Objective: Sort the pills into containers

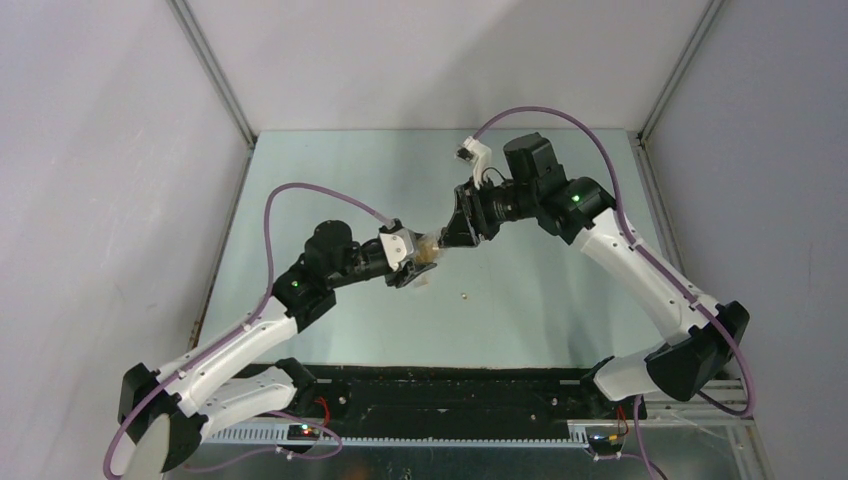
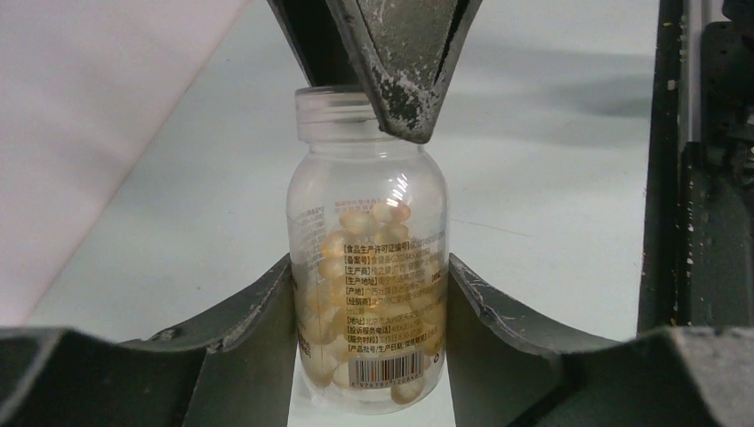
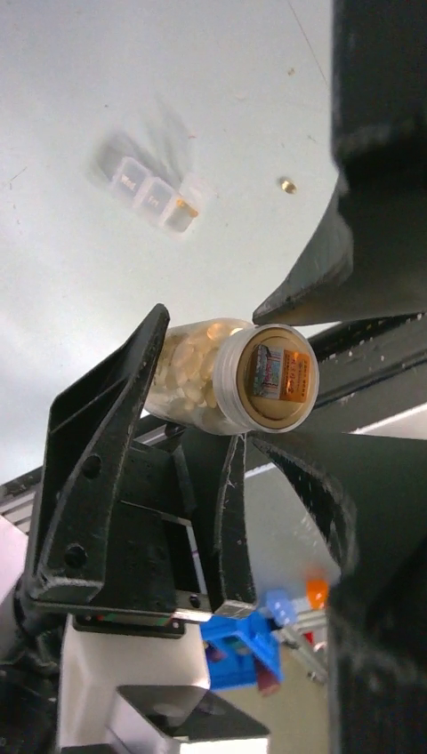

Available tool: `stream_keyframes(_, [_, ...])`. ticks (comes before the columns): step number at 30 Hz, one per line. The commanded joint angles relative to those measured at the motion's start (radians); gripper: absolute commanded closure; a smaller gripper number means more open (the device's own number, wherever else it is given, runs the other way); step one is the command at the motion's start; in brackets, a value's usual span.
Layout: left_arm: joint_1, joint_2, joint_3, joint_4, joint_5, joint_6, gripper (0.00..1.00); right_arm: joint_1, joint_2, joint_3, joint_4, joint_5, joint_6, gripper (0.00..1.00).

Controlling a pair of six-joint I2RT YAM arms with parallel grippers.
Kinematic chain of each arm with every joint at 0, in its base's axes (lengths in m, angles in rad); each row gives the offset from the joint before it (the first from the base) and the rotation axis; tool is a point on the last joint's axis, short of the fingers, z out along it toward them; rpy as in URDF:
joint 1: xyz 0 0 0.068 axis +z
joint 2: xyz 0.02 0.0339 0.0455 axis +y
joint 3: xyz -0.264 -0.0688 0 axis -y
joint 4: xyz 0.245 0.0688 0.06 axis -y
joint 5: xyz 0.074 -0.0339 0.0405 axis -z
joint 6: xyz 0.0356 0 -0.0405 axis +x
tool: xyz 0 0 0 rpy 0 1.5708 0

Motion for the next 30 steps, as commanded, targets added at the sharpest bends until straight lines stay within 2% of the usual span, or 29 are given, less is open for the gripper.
stream_keyframes(1, [-0.004,-0.018,0.018,0.088,0.001,0.007,1.00,0.022,0.010,0.024,0.134,0.064,0.258,0.64])
stream_keyframes(5, [-0.005,-0.022,0.006,0.119,-0.046,0.005,1.00,0.051,0.011,0.015,0.134,0.231,0.543,0.68])
stream_keyframes(6, [-0.005,-0.022,0.002,0.125,-0.060,0.007,1.00,0.056,0.009,0.013,0.128,0.292,0.593,0.72])
stream_keyframes(8, [-0.004,-0.023,-0.007,0.139,-0.081,0.008,1.00,0.073,-0.001,0.005,0.106,0.405,0.735,0.70])
stream_keyframes(9, [-0.005,-0.021,-0.011,0.141,-0.086,0.012,1.00,0.086,-0.014,-0.006,0.110,0.435,0.795,0.55])
stream_keyframes(10, [-0.005,-0.020,-0.010,0.137,-0.095,0.013,1.00,0.092,-0.022,-0.012,0.113,0.489,0.830,0.45])
stream_keyframes(11, [-0.004,-0.017,-0.011,0.134,-0.099,0.016,1.00,0.101,-0.040,-0.021,0.123,0.507,0.835,0.24])
stream_keyframes(13, [-0.005,-0.016,-0.016,0.129,-0.107,0.018,1.00,0.105,-0.074,-0.034,0.160,0.524,0.793,0.03])
stream_keyframes(15, [-0.004,-0.015,-0.023,0.128,-0.110,0.014,1.00,0.088,-0.104,-0.045,0.191,0.484,0.706,0.01])
stream_keyframes(16, [-0.004,-0.015,-0.024,0.129,-0.108,0.014,1.00,0.076,-0.112,-0.050,0.215,0.458,0.646,0.01])
stream_keyframes(21, [-0.005,-0.013,-0.022,0.127,-0.078,0.006,1.00,-0.067,-0.154,-0.108,0.269,0.098,0.392,0.03])
stream_keyframes(23, [-0.005,-0.013,-0.015,0.114,-0.051,0.004,1.00,-0.086,-0.156,-0.109,0.227,0.013,0.176,0.06])
stream_keyframes(27, [-0.005,-0.005,0.017,0.042,0.022,0.009,1.00,-0.087,-0.148,-0.096,0.112,-0.081,-0.081,0.09])
stream_keyframes(30, [-0.004,0.014,0.056,-0.016,0.059,0.035,1.00,-0.078,-0.132,-0.073,0.056,-0.122,-0.163,0.09])
